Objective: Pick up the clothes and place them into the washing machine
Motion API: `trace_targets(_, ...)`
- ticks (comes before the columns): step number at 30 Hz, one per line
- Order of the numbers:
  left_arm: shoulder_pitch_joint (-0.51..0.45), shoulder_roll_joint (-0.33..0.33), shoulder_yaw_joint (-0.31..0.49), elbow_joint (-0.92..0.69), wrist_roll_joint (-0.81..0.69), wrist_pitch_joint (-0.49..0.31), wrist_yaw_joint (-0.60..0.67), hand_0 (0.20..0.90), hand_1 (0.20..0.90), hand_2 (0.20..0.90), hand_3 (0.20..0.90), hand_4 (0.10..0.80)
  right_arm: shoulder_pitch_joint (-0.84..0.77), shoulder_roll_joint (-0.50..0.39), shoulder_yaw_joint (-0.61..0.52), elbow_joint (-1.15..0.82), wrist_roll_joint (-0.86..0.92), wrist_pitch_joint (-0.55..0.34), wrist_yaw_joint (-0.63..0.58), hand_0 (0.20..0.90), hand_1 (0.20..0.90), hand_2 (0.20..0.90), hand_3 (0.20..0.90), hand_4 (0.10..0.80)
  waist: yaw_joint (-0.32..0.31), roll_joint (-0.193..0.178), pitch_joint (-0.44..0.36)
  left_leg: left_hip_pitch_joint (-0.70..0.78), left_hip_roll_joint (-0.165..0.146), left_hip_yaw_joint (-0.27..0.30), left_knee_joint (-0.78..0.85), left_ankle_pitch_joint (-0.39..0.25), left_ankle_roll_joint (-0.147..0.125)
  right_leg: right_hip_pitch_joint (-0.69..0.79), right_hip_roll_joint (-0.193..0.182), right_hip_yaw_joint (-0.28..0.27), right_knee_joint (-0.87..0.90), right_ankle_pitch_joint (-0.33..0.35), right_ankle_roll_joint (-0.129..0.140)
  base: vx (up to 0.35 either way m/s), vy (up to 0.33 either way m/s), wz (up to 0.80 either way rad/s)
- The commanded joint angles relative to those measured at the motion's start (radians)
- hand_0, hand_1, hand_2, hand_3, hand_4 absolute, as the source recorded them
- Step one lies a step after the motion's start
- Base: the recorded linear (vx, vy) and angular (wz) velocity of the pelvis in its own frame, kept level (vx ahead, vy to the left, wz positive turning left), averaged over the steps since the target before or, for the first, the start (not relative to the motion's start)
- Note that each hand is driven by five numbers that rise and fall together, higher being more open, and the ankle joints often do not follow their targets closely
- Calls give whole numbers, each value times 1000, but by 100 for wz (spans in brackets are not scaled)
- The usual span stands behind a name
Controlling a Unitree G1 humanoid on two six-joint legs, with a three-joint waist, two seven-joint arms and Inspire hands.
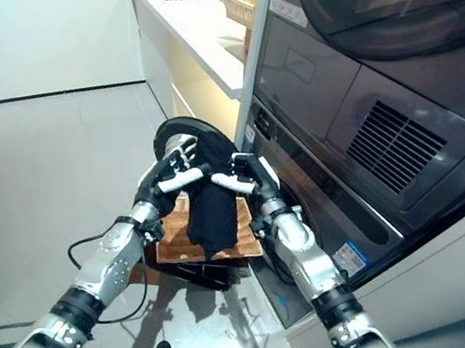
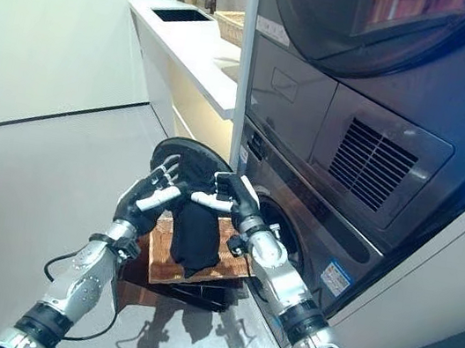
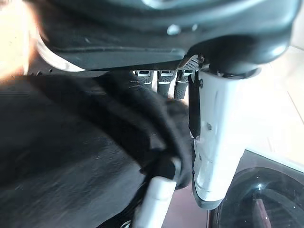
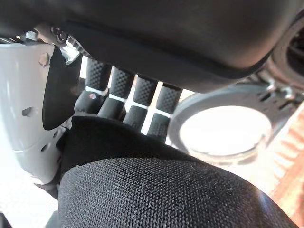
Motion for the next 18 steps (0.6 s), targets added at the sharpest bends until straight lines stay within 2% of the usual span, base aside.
trace_targets(1, -37, 39, -39, -95, -9, -69, -46, 900, 900, 900, 900, 800, -161, 90, -26, -58, 38, -114, -2, 200, 200, 200, 200, 300, 3, -38, -128, -16, 73, -39, 33, -63, -109, -44, -42, 3, 41, -60, 43, 0, 0, 0)
trace_targets(8, -23, 62, -3, -77, 48, -77, -19, 900, 900, 900, 900, 800, -157, 83, -32, -62, 34, -110, -3, 200, 200, 200, 200, 300, 8, -35, -131, -17, 76, -43, 34, -62, -110, -38, -42, -1, 41, -64, 40, 0, 0, 0)
trace_targets(18, -13, 80, -7, -68, -6, -47, -38, 900, 900, 900, 900, 800, -170, 82, -23, -54, 49, -99, 3, 200, 200, 200, 200, 300, 7, -26, -136, -20, 75, -41, 34, -57, -112, -43, -41, 0, 40, -61, 38, 0, 0, 0)
